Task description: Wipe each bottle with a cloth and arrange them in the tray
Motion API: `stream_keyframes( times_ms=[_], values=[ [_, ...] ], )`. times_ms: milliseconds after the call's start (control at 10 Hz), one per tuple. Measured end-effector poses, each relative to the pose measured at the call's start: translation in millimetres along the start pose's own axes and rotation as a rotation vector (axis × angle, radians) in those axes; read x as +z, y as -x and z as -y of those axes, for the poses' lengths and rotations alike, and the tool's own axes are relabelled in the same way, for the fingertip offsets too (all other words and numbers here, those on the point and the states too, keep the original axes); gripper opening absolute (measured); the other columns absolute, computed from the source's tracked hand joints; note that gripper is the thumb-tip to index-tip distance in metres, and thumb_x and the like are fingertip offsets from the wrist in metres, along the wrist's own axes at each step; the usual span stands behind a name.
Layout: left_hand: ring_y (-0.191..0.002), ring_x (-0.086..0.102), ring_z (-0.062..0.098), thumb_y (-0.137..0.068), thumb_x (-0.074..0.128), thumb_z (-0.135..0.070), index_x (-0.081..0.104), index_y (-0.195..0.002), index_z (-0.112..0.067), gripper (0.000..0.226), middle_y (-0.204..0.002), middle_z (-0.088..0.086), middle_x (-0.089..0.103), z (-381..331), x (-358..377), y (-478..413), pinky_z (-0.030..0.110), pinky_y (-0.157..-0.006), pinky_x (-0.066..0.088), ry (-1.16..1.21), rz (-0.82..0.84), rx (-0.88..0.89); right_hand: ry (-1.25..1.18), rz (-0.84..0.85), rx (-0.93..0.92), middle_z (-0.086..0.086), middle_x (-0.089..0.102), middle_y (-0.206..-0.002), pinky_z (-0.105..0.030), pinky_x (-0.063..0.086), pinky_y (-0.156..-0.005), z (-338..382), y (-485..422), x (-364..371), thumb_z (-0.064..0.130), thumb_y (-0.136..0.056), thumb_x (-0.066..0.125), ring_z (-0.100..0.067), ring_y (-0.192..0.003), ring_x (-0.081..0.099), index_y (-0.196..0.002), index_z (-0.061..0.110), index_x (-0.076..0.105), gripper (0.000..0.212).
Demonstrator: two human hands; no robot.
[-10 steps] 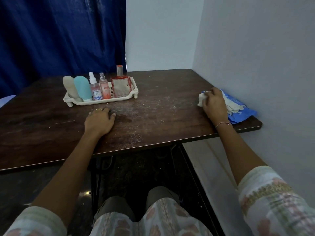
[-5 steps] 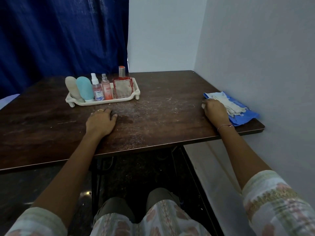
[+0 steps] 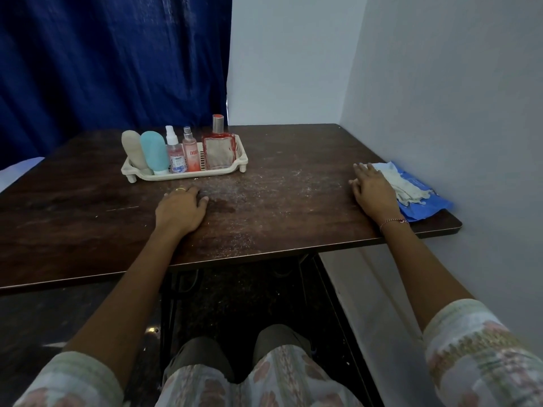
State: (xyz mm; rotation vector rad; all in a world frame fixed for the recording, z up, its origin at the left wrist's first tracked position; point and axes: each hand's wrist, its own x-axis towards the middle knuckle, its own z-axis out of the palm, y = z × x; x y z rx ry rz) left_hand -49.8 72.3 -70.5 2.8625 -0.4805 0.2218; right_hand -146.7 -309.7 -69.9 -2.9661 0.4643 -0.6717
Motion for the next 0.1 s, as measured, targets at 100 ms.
stream_keyframes(
  times_ms=[100],
  values=[
    [-0.126,0.044,0.034,-0.099,0.036,-0.037,0.044,-0.137,-0.011,0.047,-0.138,0.017,0.048,0.1,2.3,-2.1,0.047,-0.106,0.034,-0.01,-0.015,0.005,0.021,-0.117,-0.064,-0.014,0.031,-0.15,-0.04,0.017,-0.116,2.1,-0.9,4.3,0.026,-0.1,0.038,-0.026,-0.142,0.021,-0.144,0.006,0.032,0.048]
  ],
)
